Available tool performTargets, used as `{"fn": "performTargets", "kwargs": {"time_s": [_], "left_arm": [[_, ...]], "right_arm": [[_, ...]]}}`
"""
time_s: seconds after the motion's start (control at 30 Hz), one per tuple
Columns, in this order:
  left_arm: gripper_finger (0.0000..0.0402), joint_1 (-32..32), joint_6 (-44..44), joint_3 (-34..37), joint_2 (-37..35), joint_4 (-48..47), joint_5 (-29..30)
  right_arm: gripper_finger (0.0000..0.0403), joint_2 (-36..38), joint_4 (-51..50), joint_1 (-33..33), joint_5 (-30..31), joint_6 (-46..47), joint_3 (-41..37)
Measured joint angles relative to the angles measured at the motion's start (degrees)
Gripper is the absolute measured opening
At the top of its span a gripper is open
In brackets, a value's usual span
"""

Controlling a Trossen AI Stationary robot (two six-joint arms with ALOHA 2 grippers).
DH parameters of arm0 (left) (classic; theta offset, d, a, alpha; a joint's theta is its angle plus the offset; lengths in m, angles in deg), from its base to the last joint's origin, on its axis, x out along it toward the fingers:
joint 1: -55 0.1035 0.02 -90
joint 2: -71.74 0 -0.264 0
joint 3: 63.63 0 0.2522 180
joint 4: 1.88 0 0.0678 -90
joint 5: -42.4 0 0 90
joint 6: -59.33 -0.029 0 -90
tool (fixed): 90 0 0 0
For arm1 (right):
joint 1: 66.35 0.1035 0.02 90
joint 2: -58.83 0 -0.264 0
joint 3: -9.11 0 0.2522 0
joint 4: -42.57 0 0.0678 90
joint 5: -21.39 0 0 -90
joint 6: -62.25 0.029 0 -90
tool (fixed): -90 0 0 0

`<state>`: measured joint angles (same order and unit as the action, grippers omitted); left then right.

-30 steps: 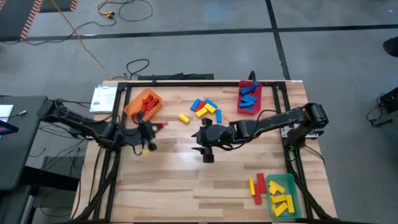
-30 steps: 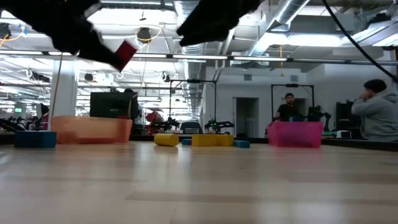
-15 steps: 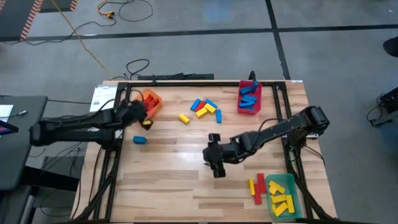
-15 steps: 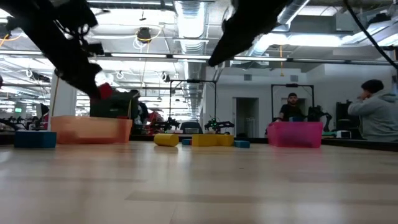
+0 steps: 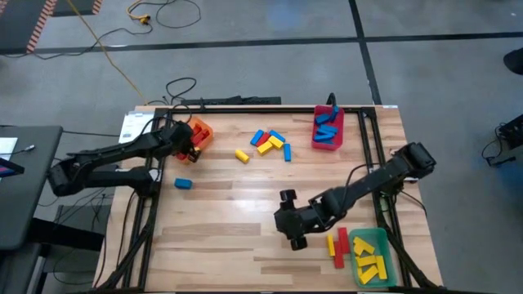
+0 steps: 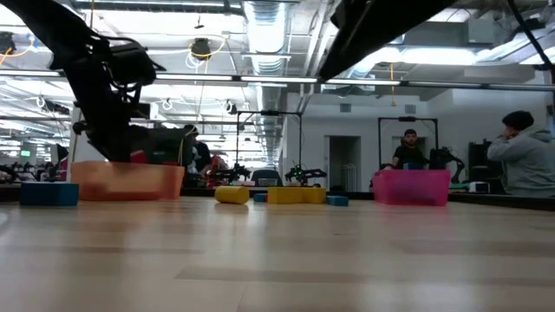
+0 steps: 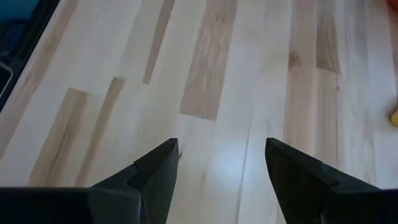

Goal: Sort blocks
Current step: Put the red block into the orange bin, then put the blue block into the red bin

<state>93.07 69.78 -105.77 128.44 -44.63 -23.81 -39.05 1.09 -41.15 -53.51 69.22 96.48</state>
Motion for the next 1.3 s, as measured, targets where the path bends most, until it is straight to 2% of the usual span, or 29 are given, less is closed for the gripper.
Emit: {"fn": "performTargets", "kwargs": {"time_s": [0.17, 0.4, 0.5, 0.63, 0.8, 0.93, 1.03, 1.13, 1.23, 1.3], "left_arm": [[0.0101, 0.03, -0.33, 0.0, -0.16, 0.09, -0.04], [0.0202, -0.11, -1.75, -0.03, -3.93, 0.26, -1.2], [0.0232, -1.0, -4.59, -1.13, -6.18, 0.22, -10.52], [0.0239, -5.25, -6.68, -3.62, -9.2, -1.78, -23.46], [0.024, -15.99, -7.64, -4.57, -12.24, -4.5, -29.78], [0.024, -25.98, -5.47, -4.57, -12.04, -4.64, -29.78], [0.024, -31.32, -0.82, -4.57, -10.37, -7.08, -26.46], [0.024, -34.21, 5.53, -4.55, -7.75, -10.57, -23.37], [0.024, -36.57, 11.01, -4.57, -5.71, -10.32, -22.85], [0.0239, -38.16, 12.82, -4.57, -4.42, -12.8, -19.68]], "right_arm": [[0.0255, -0.02, -1.18, 1.67, 0.14, 0.16, 0.0], [0.0255, -0.02, -1.09, 2.65, 0.28, 0.19, 0.0], [0.0255, -0.02, -1.12, 2.89, 0.3, 0.36, 0.0], [0.0255, -0.02, -1.17, 2.98, 0.35, 0.47, 0.0], [0.0255, -0.02, -1.17, 2.99, 0.34, 0.3, 0.0], [0.0255, -0.02, -0.96, 2.98, 0.34, 0.06, 0.0], [0.0255, -0.02, -0.55, 2.95, 0.33, -0.69, 0.0], [0.0255, -0.02, -0.13, 2.95, 0.32, -1.1, 0.0], [0.0255, -0.02, 0.02, 2.95, 0.31, -1.43, 0.0], [0.0255, -0.02, 0.02, 2.95, 0.3, -1.45, 0.0]]}}
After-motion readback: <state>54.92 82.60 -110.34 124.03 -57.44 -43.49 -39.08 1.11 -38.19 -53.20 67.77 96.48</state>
